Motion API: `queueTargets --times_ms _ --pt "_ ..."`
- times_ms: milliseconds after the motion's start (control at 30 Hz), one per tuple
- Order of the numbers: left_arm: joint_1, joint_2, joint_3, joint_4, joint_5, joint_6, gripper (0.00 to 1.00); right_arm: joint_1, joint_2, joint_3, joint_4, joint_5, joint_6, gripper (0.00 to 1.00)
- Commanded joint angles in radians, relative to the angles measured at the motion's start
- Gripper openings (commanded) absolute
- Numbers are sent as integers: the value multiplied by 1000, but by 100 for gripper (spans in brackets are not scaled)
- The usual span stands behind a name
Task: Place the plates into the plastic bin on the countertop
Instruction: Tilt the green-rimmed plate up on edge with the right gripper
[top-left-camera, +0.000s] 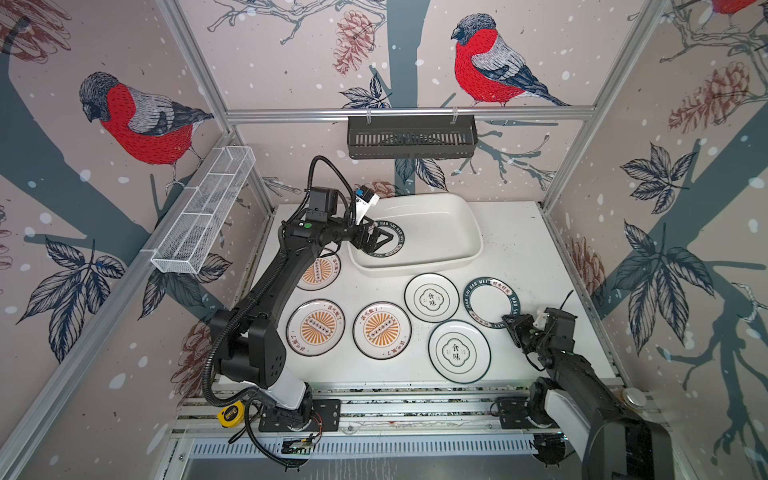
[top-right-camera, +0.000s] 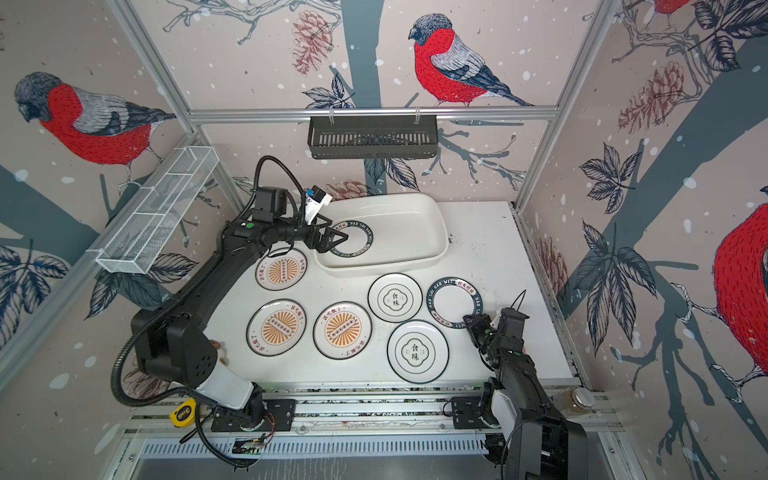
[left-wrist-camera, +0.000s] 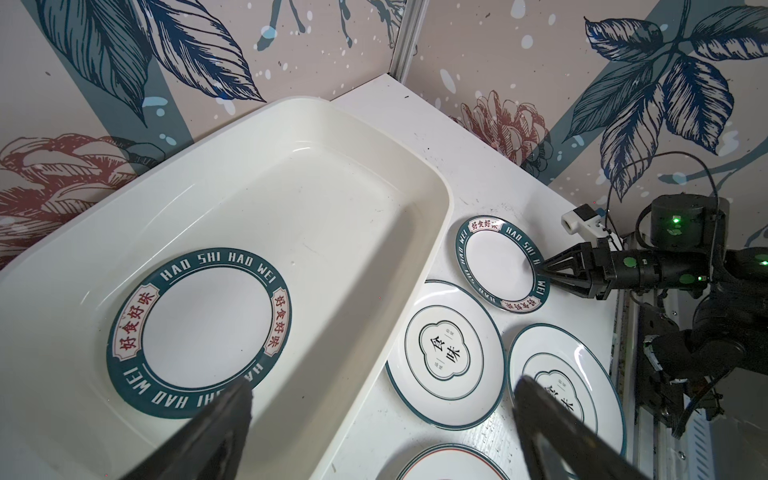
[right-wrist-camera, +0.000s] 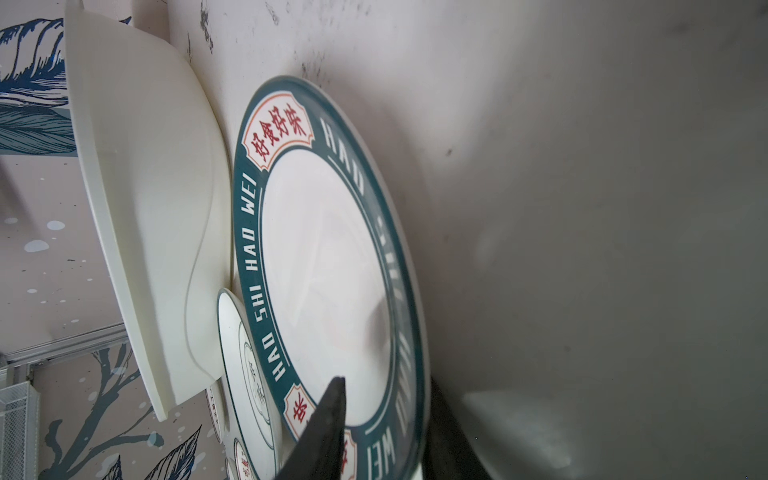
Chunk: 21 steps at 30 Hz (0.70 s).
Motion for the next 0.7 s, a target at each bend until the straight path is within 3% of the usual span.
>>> queueTargets --times_ms 0,667 --pt "-2 2 -2 32 18 8 97 -4 21 -10 -80 50 13 32" --pt "-7 2 -18 47 20 3 97 -20 150 -3 27 28 19 24"
